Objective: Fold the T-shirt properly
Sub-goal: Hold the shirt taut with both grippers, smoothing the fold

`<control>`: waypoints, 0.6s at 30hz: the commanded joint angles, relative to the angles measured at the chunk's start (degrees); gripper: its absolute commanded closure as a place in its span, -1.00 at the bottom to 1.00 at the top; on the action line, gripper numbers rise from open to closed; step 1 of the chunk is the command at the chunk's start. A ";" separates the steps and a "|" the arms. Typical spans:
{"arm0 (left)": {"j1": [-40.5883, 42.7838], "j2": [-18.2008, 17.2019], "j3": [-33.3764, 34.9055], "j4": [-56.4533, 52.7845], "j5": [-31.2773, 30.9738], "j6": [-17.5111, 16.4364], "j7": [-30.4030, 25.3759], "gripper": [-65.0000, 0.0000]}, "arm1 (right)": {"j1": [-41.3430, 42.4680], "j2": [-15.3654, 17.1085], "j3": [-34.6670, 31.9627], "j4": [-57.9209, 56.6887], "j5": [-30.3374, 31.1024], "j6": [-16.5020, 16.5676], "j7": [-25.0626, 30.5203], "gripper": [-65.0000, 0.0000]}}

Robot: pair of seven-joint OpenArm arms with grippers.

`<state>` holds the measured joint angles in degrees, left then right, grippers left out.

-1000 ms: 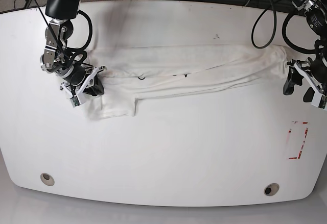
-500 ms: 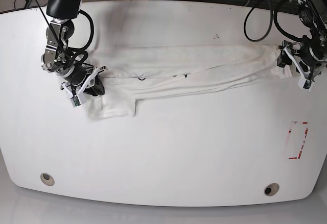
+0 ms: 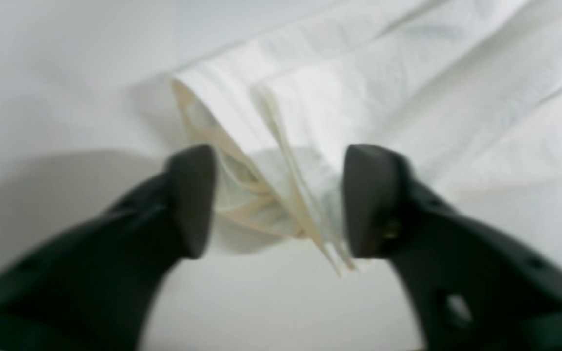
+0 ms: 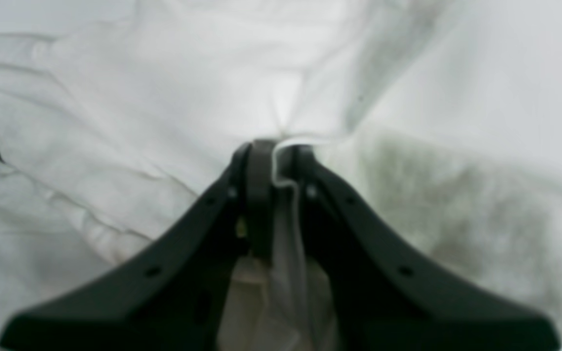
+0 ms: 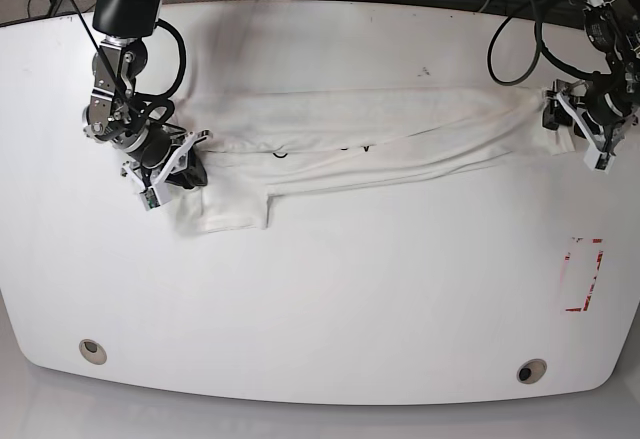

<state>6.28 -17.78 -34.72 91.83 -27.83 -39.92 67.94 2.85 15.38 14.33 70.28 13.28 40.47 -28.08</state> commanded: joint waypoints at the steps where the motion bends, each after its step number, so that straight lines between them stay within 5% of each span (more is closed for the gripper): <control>1: -2.02 -0.90 -0.05 0.52 -0.43 -0.08 -0.91 0.50 | -0.96 -0.04 -0.31 -0.61 -3.92 -0.47 -5.55 0.77; 5: -3.60 -0.55 1.80 -2.12 -0.43 -0.08 -0.82 0.85 | -1.49 -0.04 -0.31 -0.52 -3.83 -0.47 -5.55 0.77; 18: -5.54 -1.08 2.41 1.49 -0.69 -0.08 1.46 0.73 | -1.49 -0.04 -0.31 -0.52 -3.74 -0.47 -5.55 0.77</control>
<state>1.65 -17.76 -31.99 90.83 -27.55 -39.94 69.41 2.33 15.20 14.33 70.39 13.32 40.34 -27.38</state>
